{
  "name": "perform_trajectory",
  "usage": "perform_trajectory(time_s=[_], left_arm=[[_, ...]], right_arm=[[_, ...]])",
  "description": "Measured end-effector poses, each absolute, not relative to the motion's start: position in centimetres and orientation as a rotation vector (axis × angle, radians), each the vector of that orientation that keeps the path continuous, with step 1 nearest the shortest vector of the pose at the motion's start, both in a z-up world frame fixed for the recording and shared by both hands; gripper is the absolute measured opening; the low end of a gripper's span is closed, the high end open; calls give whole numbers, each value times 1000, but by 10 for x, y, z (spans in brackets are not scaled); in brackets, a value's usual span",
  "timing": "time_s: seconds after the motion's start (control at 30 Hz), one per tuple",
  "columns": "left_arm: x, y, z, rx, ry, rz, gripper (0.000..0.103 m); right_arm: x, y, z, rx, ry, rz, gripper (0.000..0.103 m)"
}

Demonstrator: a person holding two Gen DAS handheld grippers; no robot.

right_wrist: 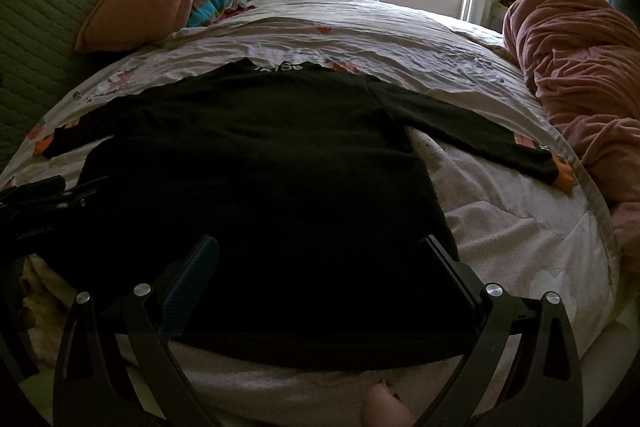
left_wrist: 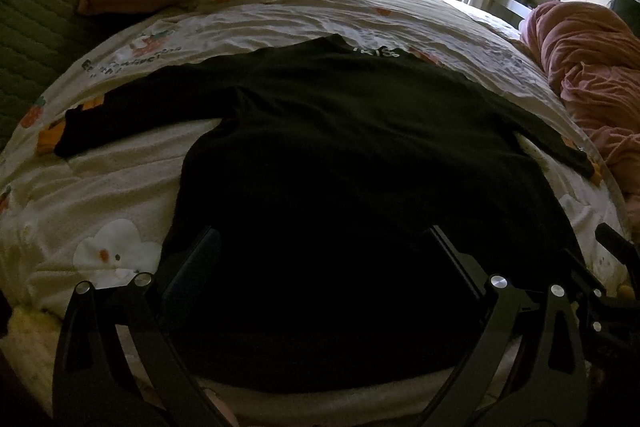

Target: Fold small clothes

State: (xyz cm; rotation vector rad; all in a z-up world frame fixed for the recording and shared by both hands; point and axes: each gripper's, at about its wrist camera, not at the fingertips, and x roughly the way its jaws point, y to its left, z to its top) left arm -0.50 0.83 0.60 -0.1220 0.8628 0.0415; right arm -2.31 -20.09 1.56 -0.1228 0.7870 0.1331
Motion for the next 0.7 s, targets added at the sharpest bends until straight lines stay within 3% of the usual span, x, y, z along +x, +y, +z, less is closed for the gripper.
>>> perform_trajectory(time_s=[0.7], left_arm=[[-5, 10, 9, -124, 856, 46, 94]], right_arm=[[-25, -199, 17, -125, 787, 136, 99]])
